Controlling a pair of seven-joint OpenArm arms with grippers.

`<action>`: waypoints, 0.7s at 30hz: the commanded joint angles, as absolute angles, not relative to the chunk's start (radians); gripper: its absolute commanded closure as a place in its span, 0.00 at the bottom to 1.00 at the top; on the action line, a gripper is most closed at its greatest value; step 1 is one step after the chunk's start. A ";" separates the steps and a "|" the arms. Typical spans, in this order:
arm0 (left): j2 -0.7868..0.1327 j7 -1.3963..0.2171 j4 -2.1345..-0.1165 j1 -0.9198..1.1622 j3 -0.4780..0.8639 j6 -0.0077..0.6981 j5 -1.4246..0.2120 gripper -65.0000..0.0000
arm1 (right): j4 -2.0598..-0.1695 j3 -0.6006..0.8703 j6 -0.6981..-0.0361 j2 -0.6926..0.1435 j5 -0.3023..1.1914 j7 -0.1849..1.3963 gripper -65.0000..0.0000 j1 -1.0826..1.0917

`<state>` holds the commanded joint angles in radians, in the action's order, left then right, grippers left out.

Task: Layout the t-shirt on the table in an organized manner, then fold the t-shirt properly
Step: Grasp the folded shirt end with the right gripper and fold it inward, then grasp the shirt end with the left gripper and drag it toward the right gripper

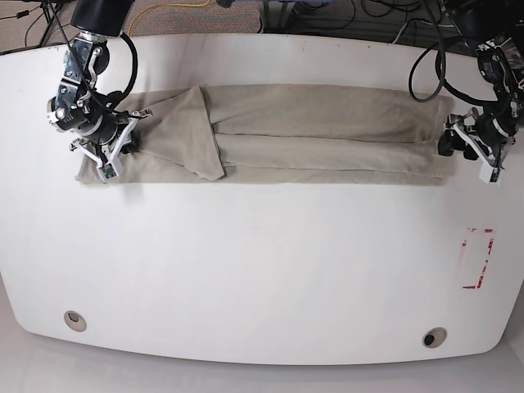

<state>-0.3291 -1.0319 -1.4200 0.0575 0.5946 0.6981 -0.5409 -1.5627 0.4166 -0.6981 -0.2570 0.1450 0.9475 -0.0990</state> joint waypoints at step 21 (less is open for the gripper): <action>-0.292 -1.035 -1.328 0.013 0.464 0.698 -0.547 0.96 | -1.570 0.417 -0.698 -0.254 0.147 0.949 0.92 -0.099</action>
